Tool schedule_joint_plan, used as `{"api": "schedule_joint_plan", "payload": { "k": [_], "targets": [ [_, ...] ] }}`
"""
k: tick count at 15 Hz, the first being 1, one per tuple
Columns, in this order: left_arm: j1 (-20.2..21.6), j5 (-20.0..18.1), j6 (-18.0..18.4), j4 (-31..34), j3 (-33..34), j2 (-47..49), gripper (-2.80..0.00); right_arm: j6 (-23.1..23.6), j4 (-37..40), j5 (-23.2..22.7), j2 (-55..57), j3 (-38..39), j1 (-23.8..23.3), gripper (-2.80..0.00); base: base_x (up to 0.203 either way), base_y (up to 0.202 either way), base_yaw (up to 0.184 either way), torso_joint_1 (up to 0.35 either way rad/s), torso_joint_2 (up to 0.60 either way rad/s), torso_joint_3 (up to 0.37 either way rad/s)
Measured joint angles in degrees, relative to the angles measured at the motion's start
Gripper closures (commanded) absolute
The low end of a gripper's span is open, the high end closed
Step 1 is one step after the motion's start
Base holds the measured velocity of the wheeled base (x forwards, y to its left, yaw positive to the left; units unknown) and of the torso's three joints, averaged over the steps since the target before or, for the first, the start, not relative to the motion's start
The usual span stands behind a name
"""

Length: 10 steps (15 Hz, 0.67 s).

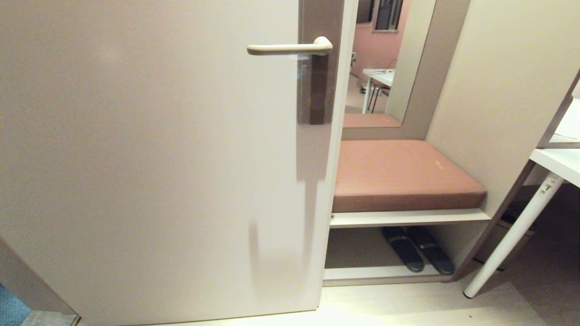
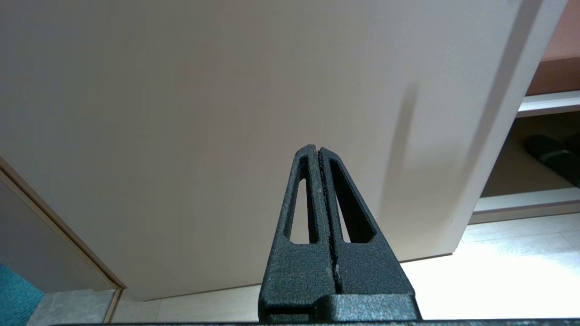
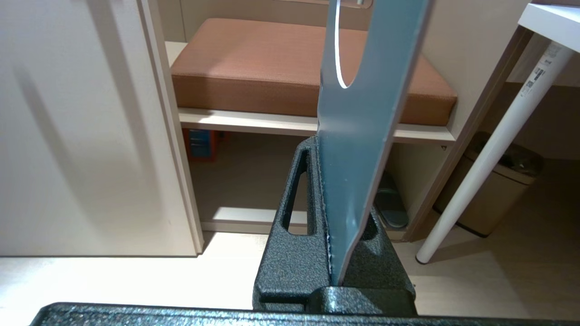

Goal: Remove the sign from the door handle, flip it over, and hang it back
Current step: Hand it to the other hand

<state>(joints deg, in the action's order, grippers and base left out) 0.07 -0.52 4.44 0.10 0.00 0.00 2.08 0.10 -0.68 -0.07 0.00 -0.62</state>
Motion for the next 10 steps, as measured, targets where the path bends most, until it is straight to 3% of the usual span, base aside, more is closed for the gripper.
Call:
{"api": "schedule_joint_plan", "payload": {
  "k": [5,10],
  "targets": [
    [-0.01,0.09,-0.01,0.00,0.00,0.00,0.00,-0.02,0.06,0.00,0.00,0.00,-0.01,0.00,0.000,-0.014,-0.003,0.000,0.00,0.000],
    [0.04,0.09,-0.12,0.01,0.00,0.00,0.00,-0.02,-0.05,-0.02,0.00,0.00,0.00,0.00,0.000,-0.178,-0.002,0.001,0.00,0.002]
  ]
}}
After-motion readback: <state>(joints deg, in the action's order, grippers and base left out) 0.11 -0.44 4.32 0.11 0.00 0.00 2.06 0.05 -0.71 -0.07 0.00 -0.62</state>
